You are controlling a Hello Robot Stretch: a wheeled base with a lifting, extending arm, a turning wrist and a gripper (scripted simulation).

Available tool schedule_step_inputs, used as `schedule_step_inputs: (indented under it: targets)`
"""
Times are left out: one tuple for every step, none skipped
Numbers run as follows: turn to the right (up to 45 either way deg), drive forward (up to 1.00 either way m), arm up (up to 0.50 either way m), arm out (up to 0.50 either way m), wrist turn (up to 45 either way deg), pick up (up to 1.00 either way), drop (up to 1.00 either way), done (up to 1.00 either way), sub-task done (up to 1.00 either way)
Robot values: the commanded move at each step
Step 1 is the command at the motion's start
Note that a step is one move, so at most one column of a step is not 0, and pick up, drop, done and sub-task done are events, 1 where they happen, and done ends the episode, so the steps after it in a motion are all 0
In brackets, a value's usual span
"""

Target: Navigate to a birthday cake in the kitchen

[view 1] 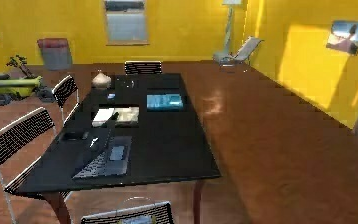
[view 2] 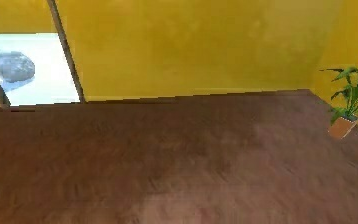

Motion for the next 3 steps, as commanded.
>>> schedule_step_inputs:
  targets:
    - [45.0,0.0,0.0,0.0,0.0,0.0,0.0,0.0,0.0]
    - [45.0,0.0,0.0,0.0,0.0,0.0,0.0,0.0,0.0]
    - [45.0,0.0,0.0,0.0,0.0,0.0,0.0,0.0,0.0]
